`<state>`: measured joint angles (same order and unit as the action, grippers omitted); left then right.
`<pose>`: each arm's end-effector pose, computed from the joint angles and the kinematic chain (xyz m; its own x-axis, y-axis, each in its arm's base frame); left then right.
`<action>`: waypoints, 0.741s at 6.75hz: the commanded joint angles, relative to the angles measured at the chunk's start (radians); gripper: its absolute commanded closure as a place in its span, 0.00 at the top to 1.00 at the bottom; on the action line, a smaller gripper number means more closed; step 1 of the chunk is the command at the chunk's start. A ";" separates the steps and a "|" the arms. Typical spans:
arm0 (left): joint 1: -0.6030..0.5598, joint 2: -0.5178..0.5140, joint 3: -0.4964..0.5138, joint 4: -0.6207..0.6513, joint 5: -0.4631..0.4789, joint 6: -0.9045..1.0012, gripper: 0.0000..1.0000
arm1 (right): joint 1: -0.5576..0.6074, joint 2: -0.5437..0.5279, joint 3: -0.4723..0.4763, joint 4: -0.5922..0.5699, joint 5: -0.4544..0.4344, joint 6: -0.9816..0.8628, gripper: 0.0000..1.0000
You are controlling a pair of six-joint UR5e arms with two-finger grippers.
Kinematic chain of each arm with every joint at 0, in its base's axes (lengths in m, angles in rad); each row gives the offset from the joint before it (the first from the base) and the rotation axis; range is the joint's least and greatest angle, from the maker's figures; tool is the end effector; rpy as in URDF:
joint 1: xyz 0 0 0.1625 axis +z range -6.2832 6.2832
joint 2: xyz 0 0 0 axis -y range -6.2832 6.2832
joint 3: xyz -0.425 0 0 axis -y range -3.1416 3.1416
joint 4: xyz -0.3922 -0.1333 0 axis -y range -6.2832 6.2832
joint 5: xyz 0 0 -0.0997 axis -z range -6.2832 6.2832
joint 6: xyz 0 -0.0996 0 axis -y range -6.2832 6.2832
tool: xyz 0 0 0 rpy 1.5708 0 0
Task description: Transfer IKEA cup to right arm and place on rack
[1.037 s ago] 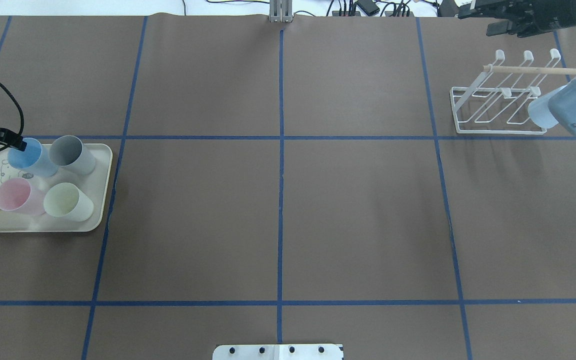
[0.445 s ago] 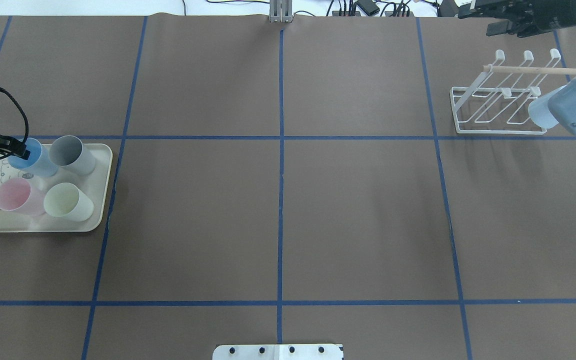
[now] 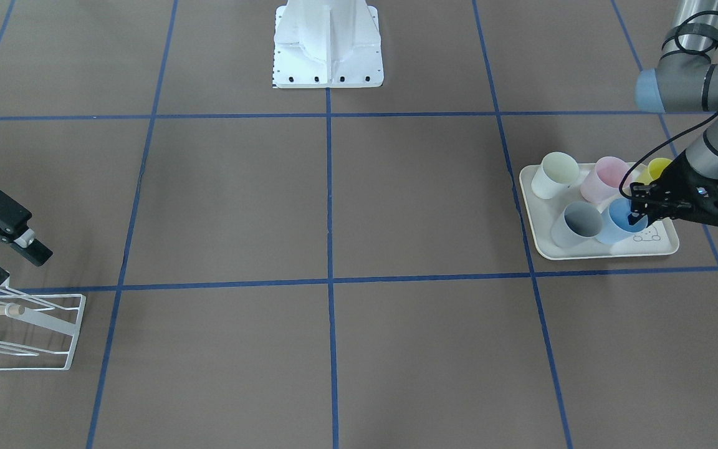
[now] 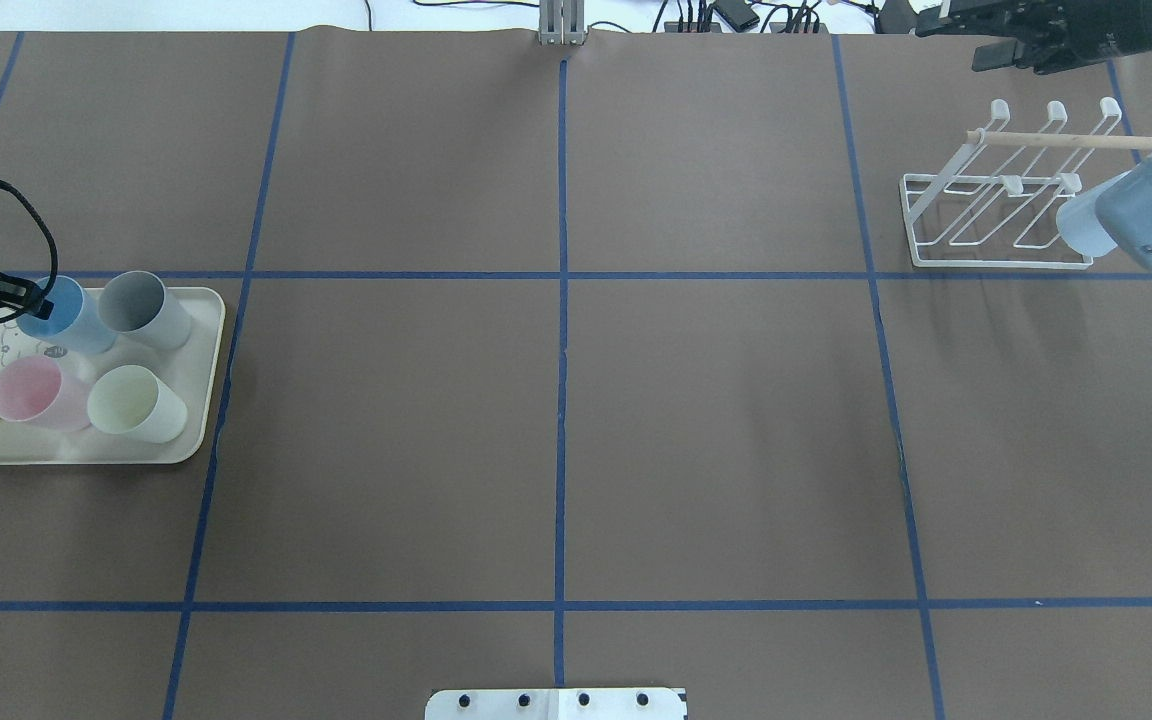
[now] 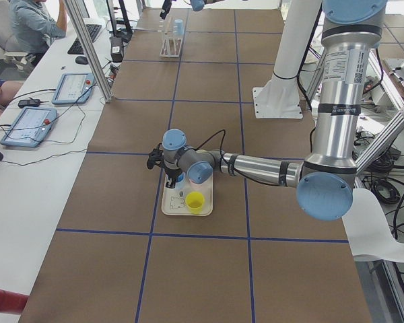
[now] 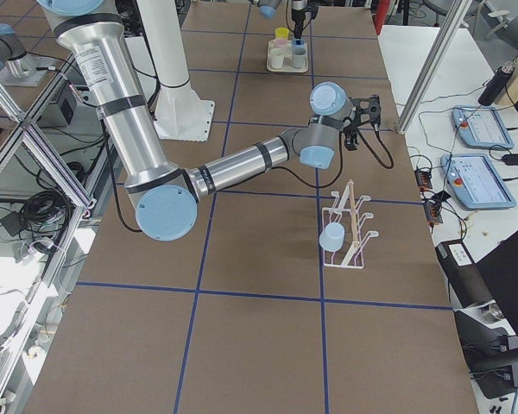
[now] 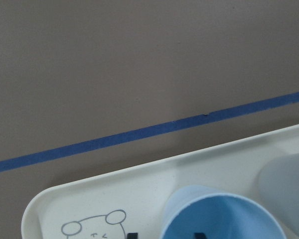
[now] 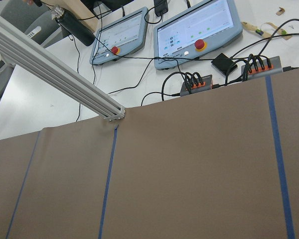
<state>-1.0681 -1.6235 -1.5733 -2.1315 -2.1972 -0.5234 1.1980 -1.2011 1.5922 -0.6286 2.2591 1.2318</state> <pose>0.1955 -0.5110 0.5735 0.6701 0.2376 -0.7032 -0.0673 0.9629 0.2612 -0.1585 -0.5977 0.3305 0.2452 -0.0781 0.9663 -0.4378 0.8804 0.1823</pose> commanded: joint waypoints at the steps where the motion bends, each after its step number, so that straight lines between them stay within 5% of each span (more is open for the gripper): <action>1: -0.018 0.016 -0.051 0.013 -0.021 -0.001 0.00 | 0.000 0.002 0.002 0.001 0.000 0.000 1.00; 5: -0.269 0.001 -0.237 0.243 0.042 -0.047 0.00 | -0.008 0.006 0.008 0.006 0.002 0.000 1.00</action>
<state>-1.2783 -1.6029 -1.7821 -1.9156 -2.1927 -0.5389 1.1961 -1.1953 1.5967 -0.6244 2.2606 1.2321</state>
